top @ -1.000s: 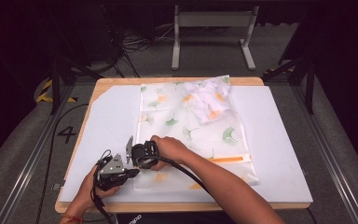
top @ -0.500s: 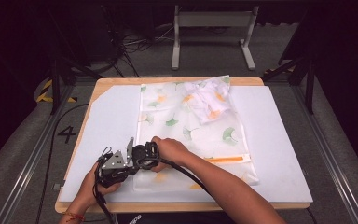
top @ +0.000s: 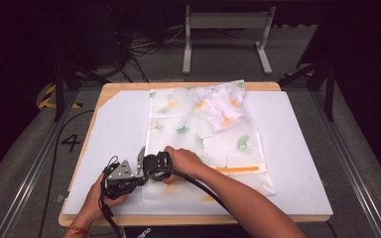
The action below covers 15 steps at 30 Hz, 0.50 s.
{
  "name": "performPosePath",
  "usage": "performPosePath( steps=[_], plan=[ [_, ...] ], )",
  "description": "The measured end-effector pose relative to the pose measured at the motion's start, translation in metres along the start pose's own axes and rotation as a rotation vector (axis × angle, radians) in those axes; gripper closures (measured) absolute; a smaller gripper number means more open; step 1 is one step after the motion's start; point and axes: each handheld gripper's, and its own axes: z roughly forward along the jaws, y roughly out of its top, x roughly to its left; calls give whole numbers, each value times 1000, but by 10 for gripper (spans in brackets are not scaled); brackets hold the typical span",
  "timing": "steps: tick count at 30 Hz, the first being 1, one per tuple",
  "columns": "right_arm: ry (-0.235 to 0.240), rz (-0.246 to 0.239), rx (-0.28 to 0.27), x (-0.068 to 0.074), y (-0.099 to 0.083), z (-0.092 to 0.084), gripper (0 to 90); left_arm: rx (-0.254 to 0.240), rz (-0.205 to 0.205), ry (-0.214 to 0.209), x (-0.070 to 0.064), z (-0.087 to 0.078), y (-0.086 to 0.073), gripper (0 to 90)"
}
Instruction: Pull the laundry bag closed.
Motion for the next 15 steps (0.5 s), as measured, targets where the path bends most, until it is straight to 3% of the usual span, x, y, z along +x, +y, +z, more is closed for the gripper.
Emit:
performPosePath(
  steps=[15],
  plan=[
    [-7, 1, 51, 1, 3, -2, 845, -3, -24, -9, 2, 0, 0, 900]
  ],
)
